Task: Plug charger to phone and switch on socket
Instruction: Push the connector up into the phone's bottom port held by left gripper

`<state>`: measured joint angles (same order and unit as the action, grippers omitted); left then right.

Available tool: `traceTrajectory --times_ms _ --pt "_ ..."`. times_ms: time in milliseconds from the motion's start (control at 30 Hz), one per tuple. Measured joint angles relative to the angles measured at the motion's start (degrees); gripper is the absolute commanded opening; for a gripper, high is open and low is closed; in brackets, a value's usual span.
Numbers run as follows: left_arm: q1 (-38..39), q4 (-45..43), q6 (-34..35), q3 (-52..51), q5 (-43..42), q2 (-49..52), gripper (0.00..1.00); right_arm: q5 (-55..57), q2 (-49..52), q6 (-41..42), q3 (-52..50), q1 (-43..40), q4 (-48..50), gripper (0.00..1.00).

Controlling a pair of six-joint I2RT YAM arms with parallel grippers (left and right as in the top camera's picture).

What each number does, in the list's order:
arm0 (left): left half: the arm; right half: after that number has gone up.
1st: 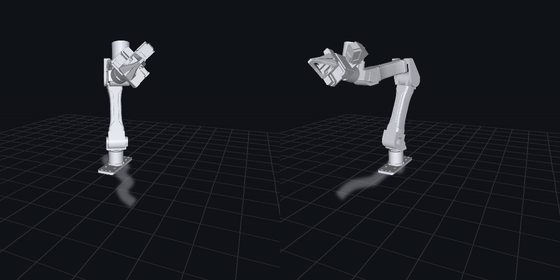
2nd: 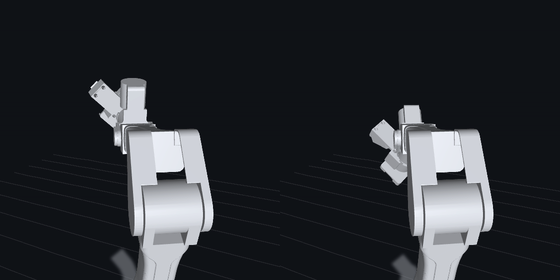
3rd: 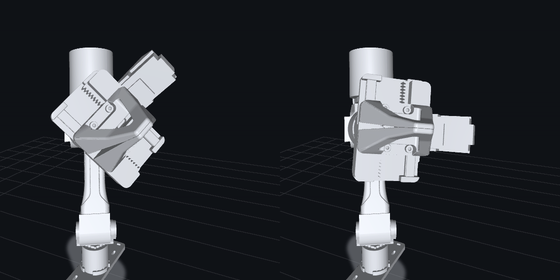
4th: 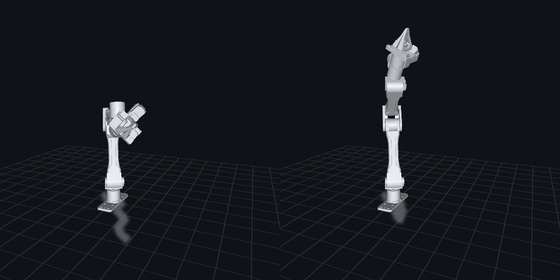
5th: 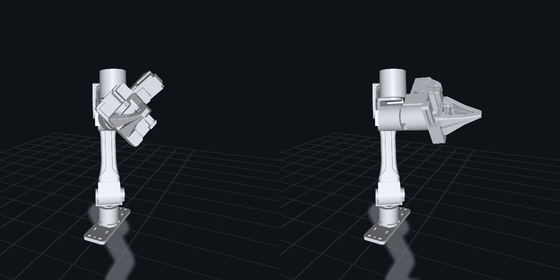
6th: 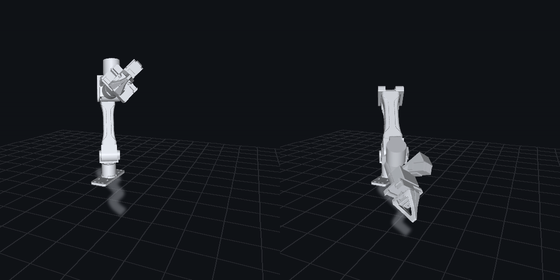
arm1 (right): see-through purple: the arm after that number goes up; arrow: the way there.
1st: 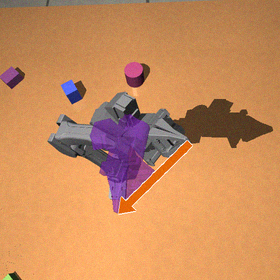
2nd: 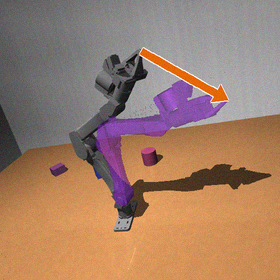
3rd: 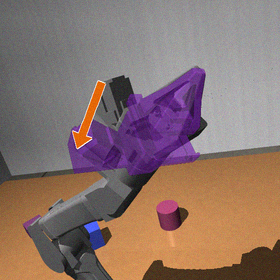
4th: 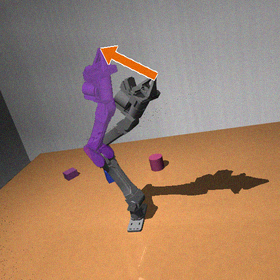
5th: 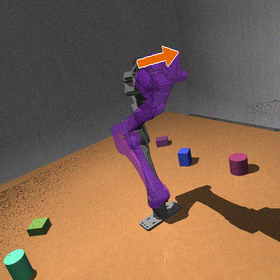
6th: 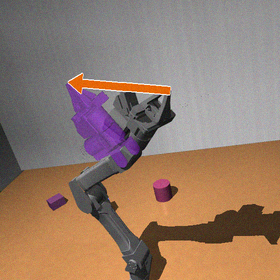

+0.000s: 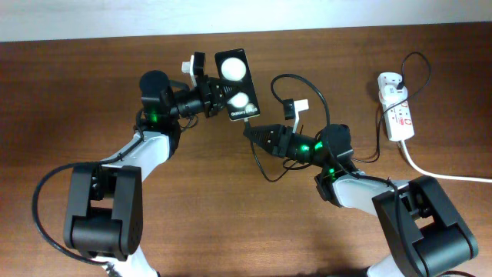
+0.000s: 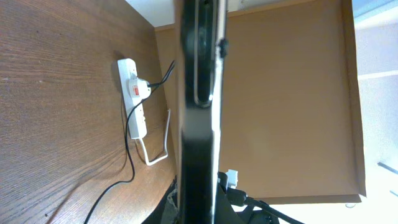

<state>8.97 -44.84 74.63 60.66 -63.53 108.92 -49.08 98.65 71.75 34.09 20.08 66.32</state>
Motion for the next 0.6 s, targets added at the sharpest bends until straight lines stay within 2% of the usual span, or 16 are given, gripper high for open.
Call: traceTrajectory --times_ms 600 --pt "0.57 -0.22 -3.04 0.09 -0.04 0.0 0.0 1.51 0.0 0.48 0.0 0.0 -0.13 0.04"
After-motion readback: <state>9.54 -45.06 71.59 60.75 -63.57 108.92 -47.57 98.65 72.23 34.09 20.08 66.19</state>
